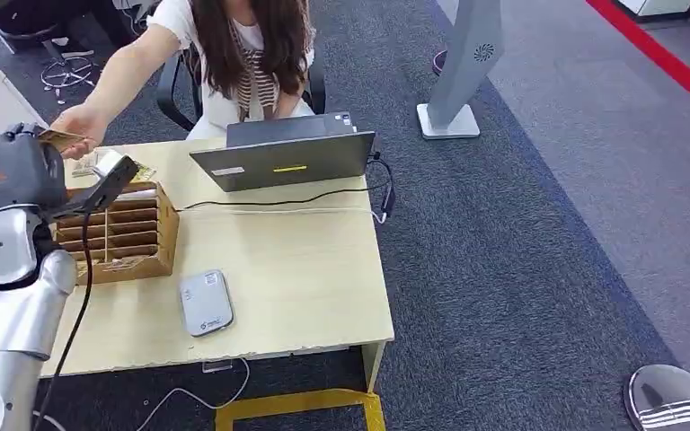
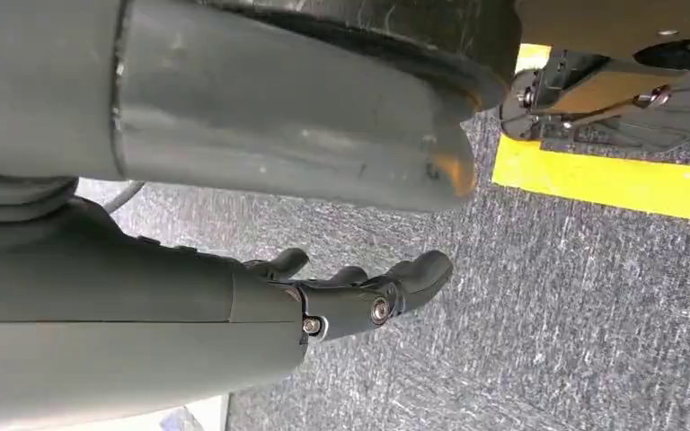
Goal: Pass the card to the sensor for recognition and then transmit it.
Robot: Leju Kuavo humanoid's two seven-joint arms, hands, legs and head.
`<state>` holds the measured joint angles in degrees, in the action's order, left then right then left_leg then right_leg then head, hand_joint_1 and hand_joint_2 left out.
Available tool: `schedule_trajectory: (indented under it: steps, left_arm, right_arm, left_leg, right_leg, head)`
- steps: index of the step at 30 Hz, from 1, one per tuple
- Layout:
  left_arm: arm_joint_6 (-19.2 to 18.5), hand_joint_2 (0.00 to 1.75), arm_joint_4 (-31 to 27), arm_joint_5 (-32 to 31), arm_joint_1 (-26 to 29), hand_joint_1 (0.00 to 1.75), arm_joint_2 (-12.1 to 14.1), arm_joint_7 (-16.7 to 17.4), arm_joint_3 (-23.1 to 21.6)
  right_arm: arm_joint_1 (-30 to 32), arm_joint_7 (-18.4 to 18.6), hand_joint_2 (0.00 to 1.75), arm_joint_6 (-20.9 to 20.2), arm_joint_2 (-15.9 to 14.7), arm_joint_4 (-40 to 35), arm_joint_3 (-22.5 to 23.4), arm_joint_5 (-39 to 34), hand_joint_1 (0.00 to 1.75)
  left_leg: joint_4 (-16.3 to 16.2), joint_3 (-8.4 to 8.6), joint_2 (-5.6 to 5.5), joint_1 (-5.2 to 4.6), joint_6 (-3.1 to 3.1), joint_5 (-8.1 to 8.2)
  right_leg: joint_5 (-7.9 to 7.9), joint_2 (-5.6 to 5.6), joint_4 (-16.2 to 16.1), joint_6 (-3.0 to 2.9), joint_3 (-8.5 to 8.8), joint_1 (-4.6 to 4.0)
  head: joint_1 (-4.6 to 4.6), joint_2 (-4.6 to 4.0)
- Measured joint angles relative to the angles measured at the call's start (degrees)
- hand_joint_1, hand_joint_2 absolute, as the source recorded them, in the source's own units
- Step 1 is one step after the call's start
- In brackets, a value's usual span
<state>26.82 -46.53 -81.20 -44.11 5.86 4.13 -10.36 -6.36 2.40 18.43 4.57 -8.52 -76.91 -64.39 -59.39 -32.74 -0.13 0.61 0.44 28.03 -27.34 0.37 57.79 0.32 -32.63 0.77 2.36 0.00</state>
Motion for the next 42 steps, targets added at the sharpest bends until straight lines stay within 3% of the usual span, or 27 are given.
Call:
schedule_trajectory:
  steps: [9, 15, 26, 42]
  left_arm:
    - [-0.96, 1.75, -9.81, 1.29, 15.0, 1.75, -4.28, -1.48, -6.66]
    - [-4.55, 1.75, -12.35, 2.18, 19.87, 1.75, -5.49, -1.16, -10.19]
    - [-12.72, 1.75, -13.2, 3.01, 22.94, 1.75, -6.18, 1.88, -13.16]
    - [-19.63, 1.75, -8.59, 2.71, 23.07, 1.75, -7.41, 5.88, -13.22]
  right_arm:
    - [-0.02, -0.81, 0.0, 0.2, 0.13, 0.02, 0.02, -2.1, 0.0]
    - [0.02, -0.94, 0.0, 0.26, 0.31, 0.04, 0.02, -2.75, 0.0]
    - [0.03, -1.03, 0.0, 0.98, 0.33, 0.31, 0.02, -4.04, 0.0]
    - [0.04, -0.59, 0.0, 1.31, 0.46, 0.59, -0.11, -5.14, 0.0]
  left_leg:
    - [0.0, -0.05, 0.0, -0.02, 0.01, 0.04]
    - [0.0, -0.02, -0.01, 0.0, 0.0, 0.03]
    - [0.0, -0.04, -0.02, 0.01, -0.01, 0.02]
    - [0.0, -0.03, -0.02, 0.01, -0.01, 0.02]
  right_leg:
    - [-0.02, 0.0, -0.06, 0.01, -0.01, 0.01]
    - [-0.01, -0.01, -0.06, 0.01, -0.01, 0.01]
    - [-0.01, -0.02, -0.04, 0.01, -0.01, -0.01]
    - [-0.01, -0.02, -0.04, 0.01, -0.02, -0.01]
  head:
    - [0.0, 0.0]
    - [-0.02, 0.0]
    - [0.0, 0.0]
    - [-0.02, 0.0]
